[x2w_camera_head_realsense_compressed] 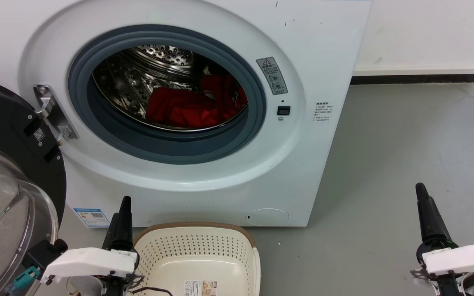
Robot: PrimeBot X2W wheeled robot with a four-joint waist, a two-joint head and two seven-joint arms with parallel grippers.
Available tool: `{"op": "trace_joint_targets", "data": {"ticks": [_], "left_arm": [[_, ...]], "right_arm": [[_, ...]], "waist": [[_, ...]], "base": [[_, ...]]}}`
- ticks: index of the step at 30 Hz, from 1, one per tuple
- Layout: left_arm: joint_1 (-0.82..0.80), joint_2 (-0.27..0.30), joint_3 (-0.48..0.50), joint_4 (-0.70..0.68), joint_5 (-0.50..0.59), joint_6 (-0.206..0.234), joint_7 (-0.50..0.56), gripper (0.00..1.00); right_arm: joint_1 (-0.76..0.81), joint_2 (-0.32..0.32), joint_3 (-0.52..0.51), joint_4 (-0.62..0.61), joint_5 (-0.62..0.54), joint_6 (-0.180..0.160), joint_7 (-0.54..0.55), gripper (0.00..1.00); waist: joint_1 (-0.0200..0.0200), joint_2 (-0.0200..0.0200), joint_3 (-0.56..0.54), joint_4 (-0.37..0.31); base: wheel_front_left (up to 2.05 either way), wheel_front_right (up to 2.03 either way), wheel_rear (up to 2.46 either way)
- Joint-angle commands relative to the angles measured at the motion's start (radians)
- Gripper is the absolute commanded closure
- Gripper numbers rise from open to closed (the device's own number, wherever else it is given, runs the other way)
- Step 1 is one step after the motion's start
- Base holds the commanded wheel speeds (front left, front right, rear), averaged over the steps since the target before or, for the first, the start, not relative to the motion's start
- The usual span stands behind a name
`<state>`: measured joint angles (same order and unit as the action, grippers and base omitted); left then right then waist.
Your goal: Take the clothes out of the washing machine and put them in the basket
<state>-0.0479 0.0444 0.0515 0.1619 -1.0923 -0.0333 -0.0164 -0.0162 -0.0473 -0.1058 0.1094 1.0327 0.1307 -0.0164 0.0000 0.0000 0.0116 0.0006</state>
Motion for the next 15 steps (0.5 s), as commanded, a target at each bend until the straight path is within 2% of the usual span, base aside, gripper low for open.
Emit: {"op": "trace_joint_targets", "data": {"ticks": [1,15], "left_arm": [[-0.006,0.004,-0.009,-0.026,0.056,0.010,-0.015,0.00],[0.008,0.004,-0.044,-0.057,0.267,0.045,-0.064,0.00]], "right_arm": [[-0.005,-0.004,0.006,-0.033,-0.066,0.000,-0.015,0.00],[0.024,-0.005,0.030,-0.086,-0.331,0.000,-0.064,0.00]], "waist": [[0.0000,0.0000,0.000,0.000],[0.0000,0.0000,0.005,0.002]], "base": [[0.00,0.00,0.00],[0.00,0.00,0.00]]}}
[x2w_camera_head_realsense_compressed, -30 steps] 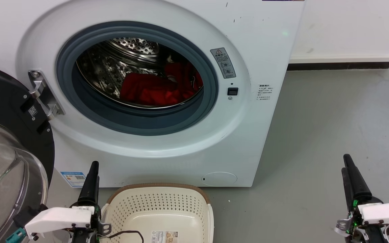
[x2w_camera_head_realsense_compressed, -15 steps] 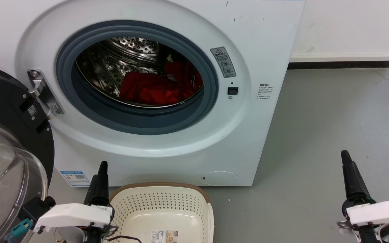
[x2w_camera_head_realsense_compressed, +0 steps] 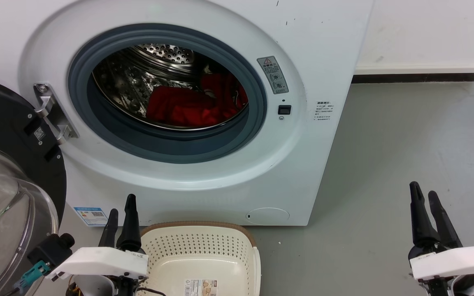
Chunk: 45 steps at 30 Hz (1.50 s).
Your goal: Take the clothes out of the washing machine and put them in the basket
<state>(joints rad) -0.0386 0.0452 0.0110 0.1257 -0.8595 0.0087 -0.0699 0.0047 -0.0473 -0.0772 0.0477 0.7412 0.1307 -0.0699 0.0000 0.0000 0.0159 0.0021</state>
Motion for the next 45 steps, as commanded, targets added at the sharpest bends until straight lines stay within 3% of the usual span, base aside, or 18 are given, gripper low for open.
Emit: {"op": "trace_joint_targets", "data": {"ticks": [1,31,45], "left_arm": [[-0.001,0.004,-0.005,-0.023,0.046,0.005,-0.014,0.00],[0.036,0.005,-0.035,-0.074,0.383,0.028,-0.097,0.00],[0.051,0.005,-0.042,-0.100,0.503,-0.002,-0.130,0.00]], "right_arm": [[0.004,-0.005,0.002,-0.027,-0.055,0.000,-0.014,0.00],[0.050,-0.005,-0.006,-0.116,-0.418,0.000,-0.097,0.00],[0.066,-0.005,-0.005,-0.152,-0.559,0.000,-0.130,0.00]], "waist": [[0.0000,0.0000,0.001,0.000],[0.0000,0.0000,0.005,-0.001],[0.0000,0.0000,0.009,0.002]], "base": [[0.00,0.00,0.00],[0.00,0.00,0.00],[0.00,0.00,0.00]]}}
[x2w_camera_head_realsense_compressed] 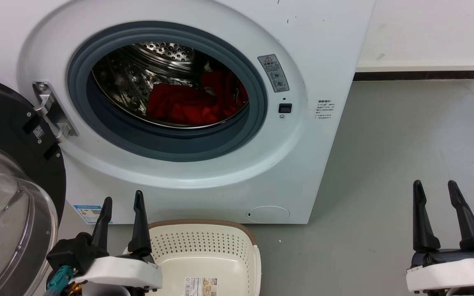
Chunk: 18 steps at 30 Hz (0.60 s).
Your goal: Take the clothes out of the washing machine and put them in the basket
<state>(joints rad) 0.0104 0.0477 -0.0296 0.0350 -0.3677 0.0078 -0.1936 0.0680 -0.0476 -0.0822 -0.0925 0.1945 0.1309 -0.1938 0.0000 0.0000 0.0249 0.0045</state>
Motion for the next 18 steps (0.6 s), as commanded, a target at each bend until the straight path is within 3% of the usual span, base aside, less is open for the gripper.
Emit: {"op": "trace_joint_targets", "data": {"ticks": [1,18], "left_arm": [[0.002,0.003,-0.002,-0.010,0.021,-0.004,-0.008,0.00],[0.022,0.003,-0.009,-0.012,0.160,0.009,-0.043,0.00]], "right_arm": [[0.004,-0.004,0.000,-0.013,-0.023,0.000,-0.008,0.00],[0.031,-0.004,0.002,-0.038,-0.165,0.000,-0.043,0.00]], "waist": [[0.0000,0.0000,0.001,0.000],[0.0000,0.0000,0.004,0.001]], "base": [[0.00,0.00,0.00],[0.00,0.00,0.00]]}}
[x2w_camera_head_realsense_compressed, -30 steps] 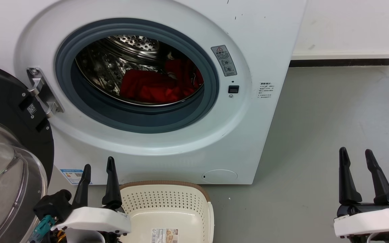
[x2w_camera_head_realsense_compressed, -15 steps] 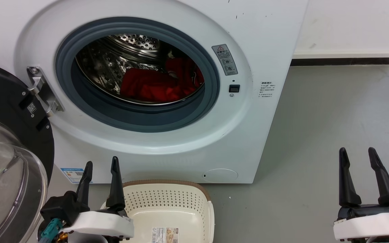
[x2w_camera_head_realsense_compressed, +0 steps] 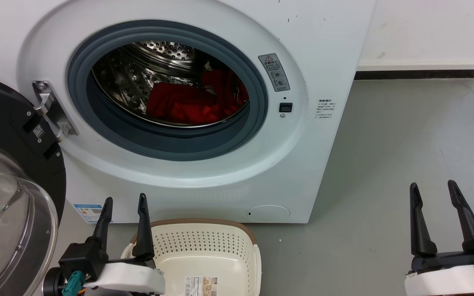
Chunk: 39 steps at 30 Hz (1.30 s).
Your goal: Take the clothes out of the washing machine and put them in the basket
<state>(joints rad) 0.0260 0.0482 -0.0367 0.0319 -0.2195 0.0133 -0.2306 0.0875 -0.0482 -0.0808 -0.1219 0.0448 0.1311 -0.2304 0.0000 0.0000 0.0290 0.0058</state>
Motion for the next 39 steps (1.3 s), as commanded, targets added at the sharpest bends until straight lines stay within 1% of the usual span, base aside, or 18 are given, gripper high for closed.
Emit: {"op": "trace_joint_targets", "data": {"ticks": [1,17,27,39], "left_arm": [[0.007,0.003,-0.002,-0.009,0.020,0.005,-0.007,0.00],[0.024,0.003,-0.010,-0.020,0.117,0.020,-0.037,0.00],[0.026,0.003,-0.005,-0.013,0.102,0.018,-0.036,0.00],[0.027,0.003,-0.004,-0.010,0.110,0.021,-0.036,0.00]], "right_arm": [[0.013,-0.004,0.001,-0.010,-0.021,0.000,-0.008,0.00],[0.030,-0.003,0.002,-0.037,-0.113,-0.001,-0.036,0.00],[0.029,-0.003,-0.004,-0.029,-0.080,-0.001,-0.035,0.00],[0.030,-0.003,-0.001,-0.022,-0.062,-0.001,-0.035,0.00]], "waist": [[0.0000,0.0000,0.000,0.000],[0.0000,0.0000,0.003,0.002],[0.0000,0.0000,0.006,0.002],[0.0000,0.0000,0.007,0.003]], "base": [[0.00,0.00,0.00],[0.00,0.00,0.00],[0.00,0.00,0.00],[0.00,0.00,0.00]]}}
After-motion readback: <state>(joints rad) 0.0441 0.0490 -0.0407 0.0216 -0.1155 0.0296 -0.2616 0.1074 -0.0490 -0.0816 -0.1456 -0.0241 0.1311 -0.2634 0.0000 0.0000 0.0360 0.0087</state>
